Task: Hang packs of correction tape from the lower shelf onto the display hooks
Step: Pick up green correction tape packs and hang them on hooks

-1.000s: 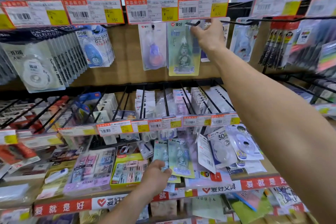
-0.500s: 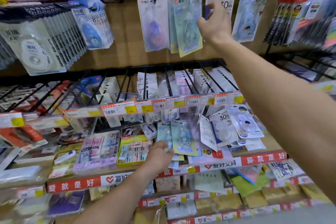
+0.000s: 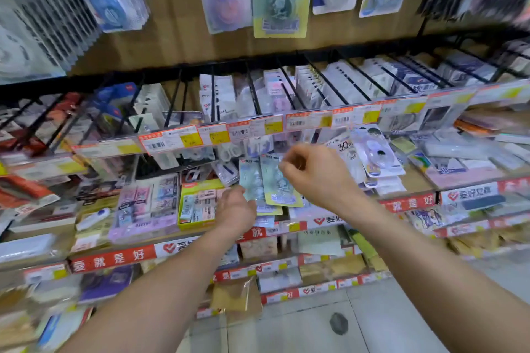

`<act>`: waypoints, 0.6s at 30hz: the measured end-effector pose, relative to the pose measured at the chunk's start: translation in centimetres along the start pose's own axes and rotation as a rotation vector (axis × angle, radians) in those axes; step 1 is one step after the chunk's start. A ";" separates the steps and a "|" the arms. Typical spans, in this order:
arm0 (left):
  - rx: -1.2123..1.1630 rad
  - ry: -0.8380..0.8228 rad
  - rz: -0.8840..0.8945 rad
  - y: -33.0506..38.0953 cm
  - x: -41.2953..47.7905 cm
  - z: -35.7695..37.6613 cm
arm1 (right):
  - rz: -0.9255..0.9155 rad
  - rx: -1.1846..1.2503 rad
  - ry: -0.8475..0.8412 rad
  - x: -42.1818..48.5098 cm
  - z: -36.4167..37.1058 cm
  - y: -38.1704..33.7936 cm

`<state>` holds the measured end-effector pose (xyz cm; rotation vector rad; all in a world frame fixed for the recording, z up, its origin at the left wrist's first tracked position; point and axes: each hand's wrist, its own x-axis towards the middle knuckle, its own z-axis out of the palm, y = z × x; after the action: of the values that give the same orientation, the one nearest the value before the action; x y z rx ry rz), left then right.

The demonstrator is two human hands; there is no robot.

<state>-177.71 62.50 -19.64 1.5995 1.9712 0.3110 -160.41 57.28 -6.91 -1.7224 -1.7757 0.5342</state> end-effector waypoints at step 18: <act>-0.388 -0.026 -0.158 -1.0 3.1 1.8 | 0.450 -0.118 -0.062 4.0 17.1 8.5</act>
<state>-177.85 64.85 -22.52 1.1901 1.8658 0.5668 -165.31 63.99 -24.63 -2.2260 -1.4825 0.6855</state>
